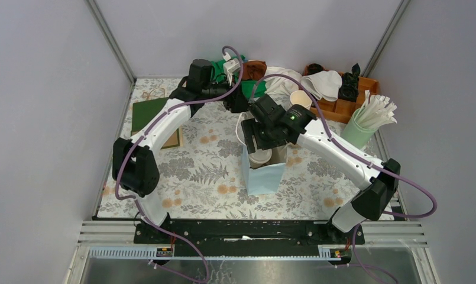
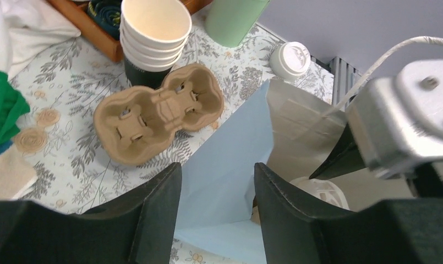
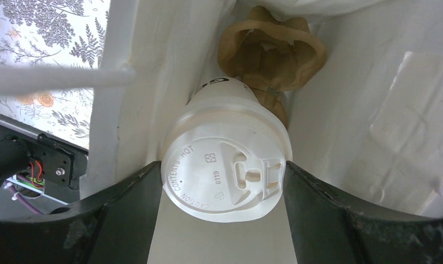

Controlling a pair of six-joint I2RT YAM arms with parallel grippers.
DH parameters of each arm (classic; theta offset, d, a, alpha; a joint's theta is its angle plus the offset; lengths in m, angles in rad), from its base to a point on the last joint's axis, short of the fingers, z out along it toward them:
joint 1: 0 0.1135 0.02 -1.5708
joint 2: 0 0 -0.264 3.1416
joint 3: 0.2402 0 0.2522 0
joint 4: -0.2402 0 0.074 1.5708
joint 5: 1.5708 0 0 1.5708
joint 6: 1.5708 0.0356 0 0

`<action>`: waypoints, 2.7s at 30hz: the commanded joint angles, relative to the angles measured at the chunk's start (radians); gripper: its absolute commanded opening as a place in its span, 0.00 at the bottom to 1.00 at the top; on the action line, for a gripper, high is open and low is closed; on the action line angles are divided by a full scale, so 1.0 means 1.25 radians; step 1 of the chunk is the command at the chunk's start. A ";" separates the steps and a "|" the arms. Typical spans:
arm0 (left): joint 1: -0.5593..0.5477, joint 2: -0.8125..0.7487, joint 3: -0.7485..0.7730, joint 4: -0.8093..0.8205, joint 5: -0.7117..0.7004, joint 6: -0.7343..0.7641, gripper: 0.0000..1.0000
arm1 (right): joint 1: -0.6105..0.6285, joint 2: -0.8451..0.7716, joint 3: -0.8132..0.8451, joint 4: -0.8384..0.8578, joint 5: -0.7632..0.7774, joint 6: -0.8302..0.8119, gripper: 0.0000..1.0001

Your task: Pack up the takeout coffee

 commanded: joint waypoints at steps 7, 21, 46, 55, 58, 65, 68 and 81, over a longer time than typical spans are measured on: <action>-0.021 0.022 0.063 -0.031 0.080 0.054 0.56 | 0.006 -0.038 -0.019 0.019 0.028 -0.009 0.36; -0.028 -0.020 0.096 -0.160 -0.068 0.105 0.00 | 0.006 -0.064 -0.045 0.012 0.037 -0.032 0.36; -0.099 -0.475 -0.399 0.296 -0.378 -0.144 0.00 | 0.091 -0.082 -0.079 0.017 0.082 -0.188 0.34; -0.115 -0.484 -0.391 0.297 -0.429 -0.180 0.00 | 0.126 -0.075 -0.103 0.050 0.113 -0.208 0.34; -0.126 -0.482 -0.384 0.267 -0.431 -0.184 0.00 | 0.129 -0.067 -0.114 0.031 0.152 -0.197 0.34; -0.145 -0.480 -0.376 0.213 -0.440 -0.190 0.00 | 0.137 -0.093 -0.179 0.060 0.217 -0.200 0.35; -0.156 -0.477 -0.374 0.204 -0.441 -0.194 0.00 | 0.137 -0.098 -0.198 0.086 0.206 -0.204 0.35; -0.161 -0.472 -0.371 0.125 -0.441 -0.183 0.00 | 0.136 -0.087 -0.240 0.132 0.143 -0.190 0.36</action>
